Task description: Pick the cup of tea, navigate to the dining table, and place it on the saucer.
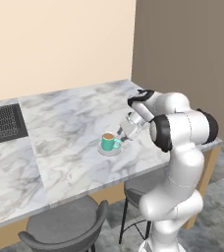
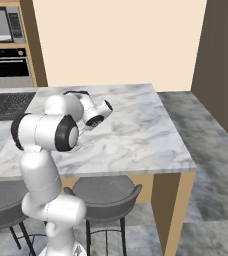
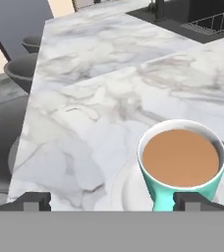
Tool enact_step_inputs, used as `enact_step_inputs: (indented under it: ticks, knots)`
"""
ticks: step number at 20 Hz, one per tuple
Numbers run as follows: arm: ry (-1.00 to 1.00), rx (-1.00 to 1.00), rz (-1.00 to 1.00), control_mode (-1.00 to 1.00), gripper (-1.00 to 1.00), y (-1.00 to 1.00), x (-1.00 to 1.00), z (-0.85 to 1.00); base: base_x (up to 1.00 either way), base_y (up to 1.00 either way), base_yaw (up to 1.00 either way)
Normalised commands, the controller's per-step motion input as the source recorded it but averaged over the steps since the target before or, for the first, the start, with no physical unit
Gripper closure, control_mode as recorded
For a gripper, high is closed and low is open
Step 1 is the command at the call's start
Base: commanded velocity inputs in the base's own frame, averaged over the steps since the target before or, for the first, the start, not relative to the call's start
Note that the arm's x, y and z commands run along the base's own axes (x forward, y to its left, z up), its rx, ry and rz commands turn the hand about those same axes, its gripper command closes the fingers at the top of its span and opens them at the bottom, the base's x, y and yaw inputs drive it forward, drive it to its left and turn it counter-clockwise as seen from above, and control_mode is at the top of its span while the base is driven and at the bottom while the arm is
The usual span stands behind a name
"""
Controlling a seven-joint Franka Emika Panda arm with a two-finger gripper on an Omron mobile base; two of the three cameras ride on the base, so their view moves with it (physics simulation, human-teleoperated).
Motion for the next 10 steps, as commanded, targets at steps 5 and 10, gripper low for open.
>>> enact_step_inputs:
  ticks: [5,10]
  knots:
    - [0.00,0.00,-0.05,-1.00,-1.00,-0.17,-0.52,0.57,0.00,0.00,0.00]
    - [0.00,-0.03,-0.15,-1.00,-1.00,-0.04,-0.76,0.76,0.00,0.00,0.00]
